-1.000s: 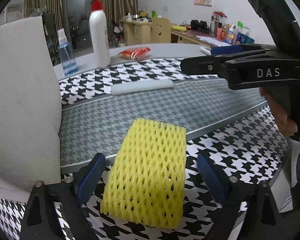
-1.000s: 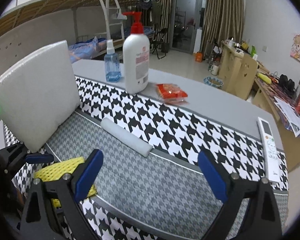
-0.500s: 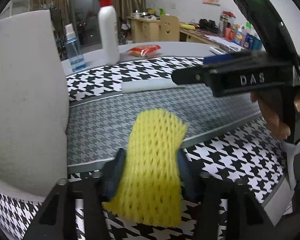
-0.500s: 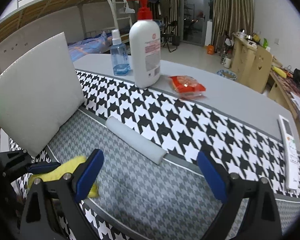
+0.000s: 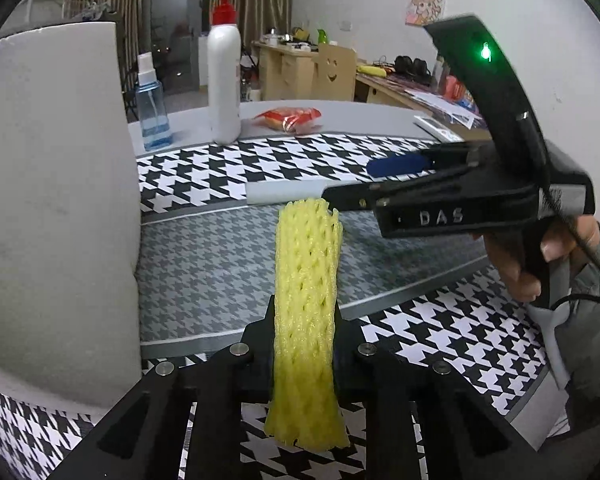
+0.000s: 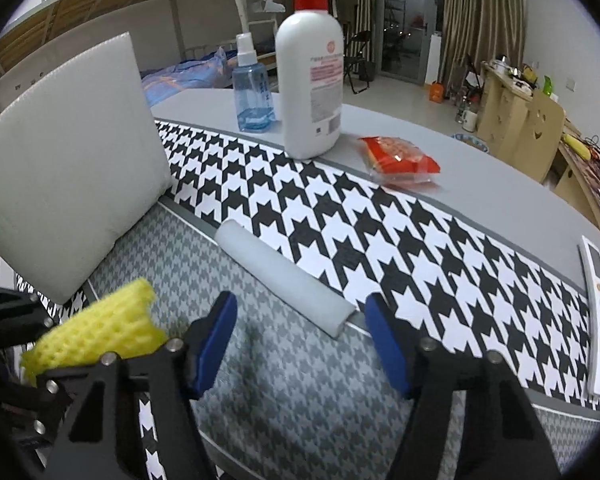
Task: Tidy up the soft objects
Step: 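Lift the mesh sleeve with the left gripper while the right grasps the white foam roll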
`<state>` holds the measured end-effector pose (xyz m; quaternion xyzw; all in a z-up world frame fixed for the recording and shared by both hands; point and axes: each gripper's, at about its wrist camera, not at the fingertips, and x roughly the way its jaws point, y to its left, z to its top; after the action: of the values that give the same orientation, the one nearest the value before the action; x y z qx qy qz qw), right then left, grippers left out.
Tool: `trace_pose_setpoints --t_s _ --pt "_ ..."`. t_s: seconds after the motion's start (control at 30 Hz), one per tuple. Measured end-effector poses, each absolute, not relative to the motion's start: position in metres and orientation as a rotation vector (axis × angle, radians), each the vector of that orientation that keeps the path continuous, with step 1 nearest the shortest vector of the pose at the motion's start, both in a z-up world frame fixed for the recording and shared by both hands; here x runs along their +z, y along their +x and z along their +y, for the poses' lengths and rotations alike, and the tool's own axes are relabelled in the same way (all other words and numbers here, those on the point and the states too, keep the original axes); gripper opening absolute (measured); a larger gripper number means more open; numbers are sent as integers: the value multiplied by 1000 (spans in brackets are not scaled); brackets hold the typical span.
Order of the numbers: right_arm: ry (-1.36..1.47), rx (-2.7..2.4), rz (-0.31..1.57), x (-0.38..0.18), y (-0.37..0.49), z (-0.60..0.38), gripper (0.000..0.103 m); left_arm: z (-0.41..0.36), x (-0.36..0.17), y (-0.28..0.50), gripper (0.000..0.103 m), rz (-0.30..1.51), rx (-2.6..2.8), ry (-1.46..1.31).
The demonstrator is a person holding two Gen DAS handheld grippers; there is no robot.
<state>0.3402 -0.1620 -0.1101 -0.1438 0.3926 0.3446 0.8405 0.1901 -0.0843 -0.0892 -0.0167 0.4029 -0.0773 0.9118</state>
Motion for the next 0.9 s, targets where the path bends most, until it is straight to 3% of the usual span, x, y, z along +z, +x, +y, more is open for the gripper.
trace_pose_setpoints --t_s 0.57,0.73,0.83,0.9 --pt "-363 697 846 -122 356 -148 56 -79 -89 188 21 836 -163 -54" --pt "-347 672 847 -121 363 -147 37 -79 -90 190 21 840 -167 -59" --pt "-328 657 859 -120 368 -150 14 -79 -90 189 21 840 -168 -62" --pt "-291 658 879 -118 369 -155 10 -79 -89 189 21 839 -168 -64"
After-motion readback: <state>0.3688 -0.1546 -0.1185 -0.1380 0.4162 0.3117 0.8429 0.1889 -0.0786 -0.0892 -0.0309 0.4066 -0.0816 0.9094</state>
